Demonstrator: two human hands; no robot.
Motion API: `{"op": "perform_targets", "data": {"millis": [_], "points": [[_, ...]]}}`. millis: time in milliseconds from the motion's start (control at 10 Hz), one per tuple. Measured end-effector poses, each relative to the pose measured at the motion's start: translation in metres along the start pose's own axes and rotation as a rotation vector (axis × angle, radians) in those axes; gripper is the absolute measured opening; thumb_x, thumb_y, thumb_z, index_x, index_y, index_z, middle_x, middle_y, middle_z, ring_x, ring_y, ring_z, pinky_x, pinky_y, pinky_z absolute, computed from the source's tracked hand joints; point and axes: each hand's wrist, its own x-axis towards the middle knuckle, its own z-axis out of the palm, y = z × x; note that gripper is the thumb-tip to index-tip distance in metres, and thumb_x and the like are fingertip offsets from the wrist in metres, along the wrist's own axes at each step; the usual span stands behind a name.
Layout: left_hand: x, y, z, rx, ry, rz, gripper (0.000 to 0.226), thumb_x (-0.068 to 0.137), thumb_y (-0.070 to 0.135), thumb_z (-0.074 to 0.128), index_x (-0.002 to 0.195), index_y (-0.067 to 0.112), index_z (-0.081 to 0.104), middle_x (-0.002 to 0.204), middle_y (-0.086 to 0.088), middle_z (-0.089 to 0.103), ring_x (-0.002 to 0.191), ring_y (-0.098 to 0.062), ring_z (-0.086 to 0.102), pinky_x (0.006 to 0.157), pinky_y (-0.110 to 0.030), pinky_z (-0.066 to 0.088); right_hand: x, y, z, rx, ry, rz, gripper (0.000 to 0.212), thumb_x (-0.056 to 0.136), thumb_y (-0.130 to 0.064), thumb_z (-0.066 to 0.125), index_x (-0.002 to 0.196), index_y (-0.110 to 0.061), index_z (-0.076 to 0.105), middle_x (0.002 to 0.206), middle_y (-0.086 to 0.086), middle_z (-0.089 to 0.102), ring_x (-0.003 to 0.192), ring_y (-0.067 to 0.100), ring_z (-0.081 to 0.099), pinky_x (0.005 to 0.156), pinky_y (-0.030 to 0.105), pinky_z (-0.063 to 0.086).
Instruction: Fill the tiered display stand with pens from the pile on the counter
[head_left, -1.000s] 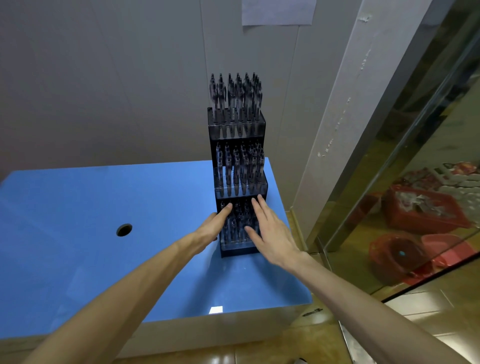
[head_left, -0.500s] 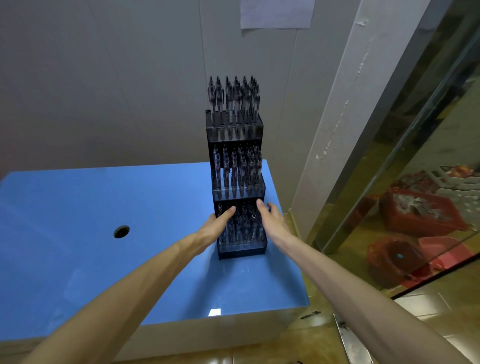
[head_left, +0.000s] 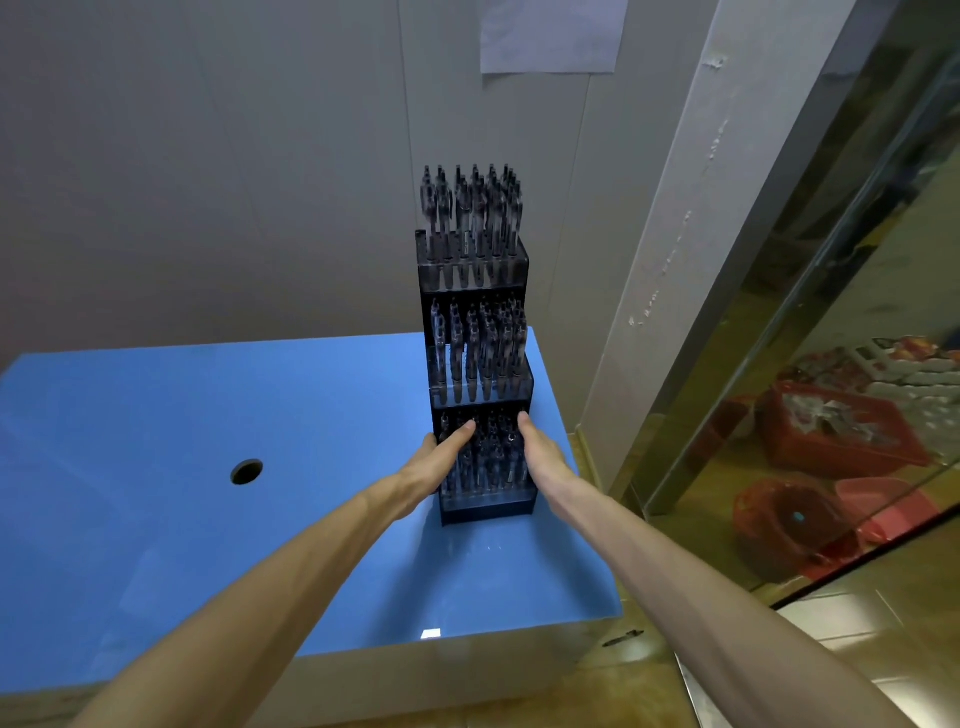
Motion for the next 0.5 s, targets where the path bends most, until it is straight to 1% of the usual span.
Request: {"op": "perform_targets", "data": {"millis": [100, 200, 300, 400, 500], "points": [[-0.004, -0.002, -0.002, -0.018, -0.008, 0.026, 0.135, 0.054, 0.102, 0.05, 0.163, 0.03, 0.017, 0.169, 0.002, 0.023, 0.152, -0.022, 0.029, 0.122, -0.053, 0.03, -0.004, 0.003, 0.003, -0.022, 0.001, -0.009, 0.075, 0.097, -0.074, 0.025, 0.158, -0.031, 0.031, 0.162, -0.004, 0.034, 0.149, 0.022, 0.031, 0.122, 0.045, 0.025], [-0.006, -0.003, -0.003, -0.007, -0.021, 0.03, 0.132, 0.057, 0.098, 0.049, 0.163, 0.029, 0.014, 0.169, 0.001, 0.021, 0.153, -0.022, 0.028, 0.123, -0.053, 0.028, -0.005, 0.006, 0.006, -0.051, 0.005, -0.004, 0.077, 0.096, -0.076, 0.023, 0.158, -0.03, 0.031, 0.163, -0.004, 0.033, 0.15, 0.022, 0.03, 0.123, 0.046, 0.024], [-0.01, -0.002, -0.003, 0.018, -0.047, 0.015, 0.137, 0.055, 0.103, 0.044, 0.164, 0.029, 0.006, 0.171, 0.002, 0.015, 0.155, -0.023, 0.022, 0.124, -0.054, 0.024, -0.009, 0.004, 0.007, -0.083, 0.002, -0.009, 0.082, 0.094, -0.08, 0.021, 0.158, -0.03, 0.03, 0.163, -0.003, 0.033, 0.15, 0.023, 0.031, 0.123, 0.047, 0.024], [-0.014, -0.001, -0.005, 0.144, -0.05, 0.036, 0.122, 0.075, 0.097, 0.035, 0.164, 0.024, -0.004, 0.172, 0.003, 0.003, 0.158, -0.023, 0.012, 0.127, -0.05, 0.016, -0.009, 0.004, 0.003, -0.147, 0.001, -0.038, 0.088, 0.09, -0.084, 0.014, 0.16, -0.03, 0.025, 0.165, -0.004, 0.029, 0.152, 0.022, 0.027, 0.124, 0.047, 0.021], [-0.028, 0.007, -0.015, 0.349, 0.047, 0.116, 0.11, 0.085, 0.091, 0.026, 0.164, 0.02, -0.003, 0.172, 0.002, 0.005, 0.158, -0.024, 0.012, 0.126, -0.047, 0.014, -0.016, -0.003, -0.011, -0.289, 0.055, -0.113, 0.091, 0.091, -0.082, 0.01, 0.162, -0.027, 0.016, 0.168, -0.006, 0.017, 0.155, 0.019, 0.015, 0.126, 0.046, 0.014]]}}
